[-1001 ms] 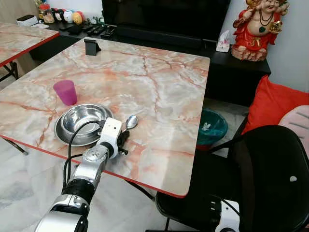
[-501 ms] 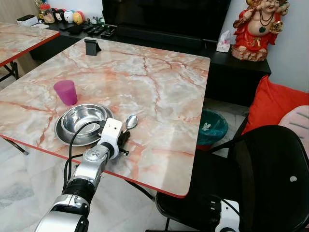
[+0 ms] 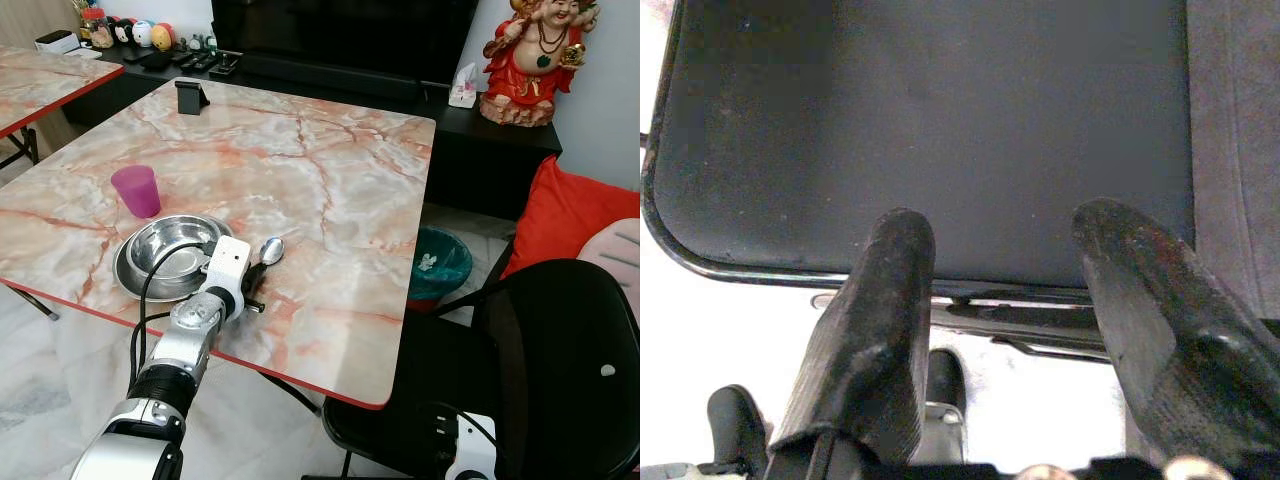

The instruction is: Setting the table

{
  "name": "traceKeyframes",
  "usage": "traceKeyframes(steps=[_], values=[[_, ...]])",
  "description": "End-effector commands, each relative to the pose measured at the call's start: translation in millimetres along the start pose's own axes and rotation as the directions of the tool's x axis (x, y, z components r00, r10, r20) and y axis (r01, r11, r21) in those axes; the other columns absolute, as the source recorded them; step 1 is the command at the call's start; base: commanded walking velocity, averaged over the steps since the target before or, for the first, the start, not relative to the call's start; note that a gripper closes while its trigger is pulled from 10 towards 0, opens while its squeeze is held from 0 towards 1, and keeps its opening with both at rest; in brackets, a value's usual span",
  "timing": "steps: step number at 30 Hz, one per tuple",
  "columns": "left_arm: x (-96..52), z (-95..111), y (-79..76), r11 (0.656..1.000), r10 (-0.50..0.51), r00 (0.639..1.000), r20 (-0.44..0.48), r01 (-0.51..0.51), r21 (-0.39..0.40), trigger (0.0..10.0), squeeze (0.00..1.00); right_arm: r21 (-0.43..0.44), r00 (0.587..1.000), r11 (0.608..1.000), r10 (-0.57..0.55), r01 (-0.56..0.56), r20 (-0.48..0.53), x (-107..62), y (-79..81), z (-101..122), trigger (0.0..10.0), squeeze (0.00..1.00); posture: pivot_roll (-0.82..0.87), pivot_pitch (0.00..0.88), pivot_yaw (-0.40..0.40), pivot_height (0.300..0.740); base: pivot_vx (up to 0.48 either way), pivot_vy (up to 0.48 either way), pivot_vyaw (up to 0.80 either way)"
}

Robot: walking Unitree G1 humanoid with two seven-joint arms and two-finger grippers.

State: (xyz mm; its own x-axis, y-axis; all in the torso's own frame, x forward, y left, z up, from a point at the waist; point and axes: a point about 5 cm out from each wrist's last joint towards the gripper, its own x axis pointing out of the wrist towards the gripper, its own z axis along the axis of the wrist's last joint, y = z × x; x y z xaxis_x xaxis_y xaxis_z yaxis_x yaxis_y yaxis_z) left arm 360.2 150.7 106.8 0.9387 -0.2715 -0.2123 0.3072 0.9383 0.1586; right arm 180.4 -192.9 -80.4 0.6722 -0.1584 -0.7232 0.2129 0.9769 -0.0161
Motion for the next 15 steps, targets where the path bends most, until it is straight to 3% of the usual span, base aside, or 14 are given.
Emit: traceKeyframes(steps=[1, 8, 10, 15], values=[[1.4, 8.1, -0.1, 1.000, -0.001, 1.000, 0.029, 0.001, -0.007, 10.0, 0.00, -0.002, 1.000, 1.000, -0.004, 0.004, 0.006, 0.0, -0.1, 0.6, 10.0, 0.00, 0.04, 0.000, -0.048, 0.740, 0.000, 0.000, 0.00], [0.9, 14.8, -6.1, 0.999, -0.032, 0.996, 0.082, 0.035, -0.030, 10.0, 0.00, -0.002, 1.000, 1.000, -0.004, 0.004, 0.008, 0.0, 0.2, 0.9, 10.0, 0.00, 0.04, 0.000, -0.050, 0.740, 0.000, 0.000, 0.00], [-1.6, 28.6, -2.7, 0.999, 0.003, 0.982, 0.190, 0.005, -0.045, 10.0, 0.00, -0.002, 1.000, 1.000, -0.004, 0.004, 0.008, 0.0, 0.4, 0.9, 10.0, 0.00, 0.04, 0.000, -0.049, 0.740, 0.000, 0.000, 0.00], [-7.2, 38.3, 4.6, 0.998, 0.058, 0.957, 0.283, -0.053, -0.025, 10.0, 0.00, -0.001, 1.000, 1.000, -0.007, 0.007, 0.008, -0.1, -0.3, 0.7, 10.0, 0.00, 0.04, 0.000, -0.048, 0.740, 0.000, 0.000, 0.00]])
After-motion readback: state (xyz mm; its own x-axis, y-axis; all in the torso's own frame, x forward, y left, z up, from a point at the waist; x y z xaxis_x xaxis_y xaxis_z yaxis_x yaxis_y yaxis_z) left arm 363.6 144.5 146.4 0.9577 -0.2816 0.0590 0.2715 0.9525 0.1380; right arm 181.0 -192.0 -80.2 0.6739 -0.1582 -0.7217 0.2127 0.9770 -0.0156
